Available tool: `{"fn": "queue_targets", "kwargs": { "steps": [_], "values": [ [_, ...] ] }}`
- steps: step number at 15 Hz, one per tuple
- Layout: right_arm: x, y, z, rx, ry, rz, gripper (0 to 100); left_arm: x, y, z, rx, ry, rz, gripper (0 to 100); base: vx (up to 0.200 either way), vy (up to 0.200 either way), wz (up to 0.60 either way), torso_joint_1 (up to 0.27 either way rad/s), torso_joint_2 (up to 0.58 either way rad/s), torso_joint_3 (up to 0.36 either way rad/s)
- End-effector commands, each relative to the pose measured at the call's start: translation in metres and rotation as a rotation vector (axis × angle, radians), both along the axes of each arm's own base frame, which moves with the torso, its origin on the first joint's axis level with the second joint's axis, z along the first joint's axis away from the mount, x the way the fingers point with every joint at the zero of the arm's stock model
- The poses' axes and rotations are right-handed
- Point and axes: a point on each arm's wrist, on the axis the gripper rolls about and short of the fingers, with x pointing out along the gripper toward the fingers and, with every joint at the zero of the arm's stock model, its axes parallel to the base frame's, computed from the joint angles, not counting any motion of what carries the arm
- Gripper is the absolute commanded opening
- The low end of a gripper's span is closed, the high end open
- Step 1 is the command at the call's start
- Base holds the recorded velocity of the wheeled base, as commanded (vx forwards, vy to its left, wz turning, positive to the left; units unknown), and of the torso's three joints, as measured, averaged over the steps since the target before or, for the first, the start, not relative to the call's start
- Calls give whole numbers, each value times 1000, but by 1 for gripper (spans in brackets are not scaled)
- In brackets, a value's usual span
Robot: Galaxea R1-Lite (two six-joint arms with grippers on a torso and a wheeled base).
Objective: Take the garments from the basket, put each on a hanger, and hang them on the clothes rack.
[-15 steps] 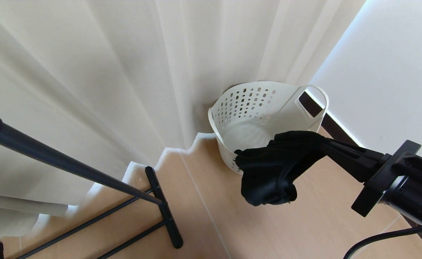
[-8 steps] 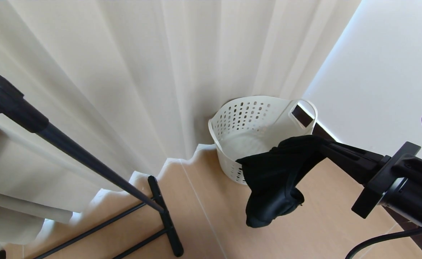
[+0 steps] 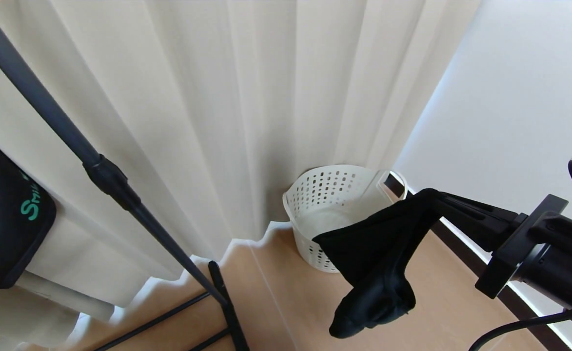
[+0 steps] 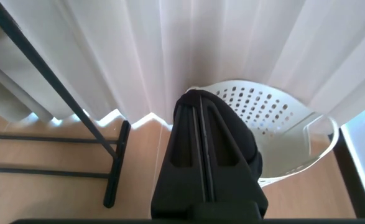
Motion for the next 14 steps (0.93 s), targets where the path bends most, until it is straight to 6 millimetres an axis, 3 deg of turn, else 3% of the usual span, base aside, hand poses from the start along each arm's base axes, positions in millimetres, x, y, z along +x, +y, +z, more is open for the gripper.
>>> {"fn": "queue_targets", "kwargs": {
  "steps": [1,6,14],
  "values": [
    [0,0,0,1,-2,0,0,0,0,0,0,1,-1,100,0,0,0,119,-466,-163],
    [-4,-4,2,13,-12,3,0,0,0,0,1,0,1,100,0,0,0,117,-421,-103],
    [-3,-3,1,5,-10,0,0,0,0,0,1,1,1,100,0,0,0,13,-32,173]
  ]
}}
